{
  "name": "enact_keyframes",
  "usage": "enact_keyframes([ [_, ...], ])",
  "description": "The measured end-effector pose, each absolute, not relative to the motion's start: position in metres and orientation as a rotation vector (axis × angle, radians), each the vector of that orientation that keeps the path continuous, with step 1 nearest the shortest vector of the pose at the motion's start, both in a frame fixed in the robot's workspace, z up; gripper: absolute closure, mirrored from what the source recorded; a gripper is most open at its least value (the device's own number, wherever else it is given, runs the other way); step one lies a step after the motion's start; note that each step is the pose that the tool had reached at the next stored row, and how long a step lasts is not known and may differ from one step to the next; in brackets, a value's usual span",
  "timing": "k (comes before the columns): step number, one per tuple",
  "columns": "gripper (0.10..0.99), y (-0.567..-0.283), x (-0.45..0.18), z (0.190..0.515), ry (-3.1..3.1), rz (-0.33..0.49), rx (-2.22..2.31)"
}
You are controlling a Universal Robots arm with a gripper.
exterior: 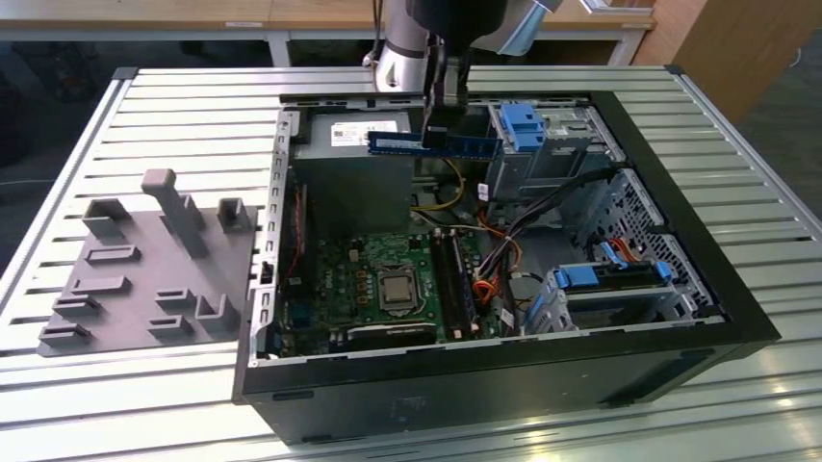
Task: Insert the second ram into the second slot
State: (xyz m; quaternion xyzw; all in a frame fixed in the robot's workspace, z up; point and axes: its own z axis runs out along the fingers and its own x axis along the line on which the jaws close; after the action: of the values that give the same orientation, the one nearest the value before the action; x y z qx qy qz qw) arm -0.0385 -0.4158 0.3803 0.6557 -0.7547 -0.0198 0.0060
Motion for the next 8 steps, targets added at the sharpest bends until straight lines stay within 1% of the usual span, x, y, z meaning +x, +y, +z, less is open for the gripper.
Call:
enact_keyframes([
  [8,0.953,-0.4158,-0.0385,0.3803,-2.386,-0.062,2.025],
])
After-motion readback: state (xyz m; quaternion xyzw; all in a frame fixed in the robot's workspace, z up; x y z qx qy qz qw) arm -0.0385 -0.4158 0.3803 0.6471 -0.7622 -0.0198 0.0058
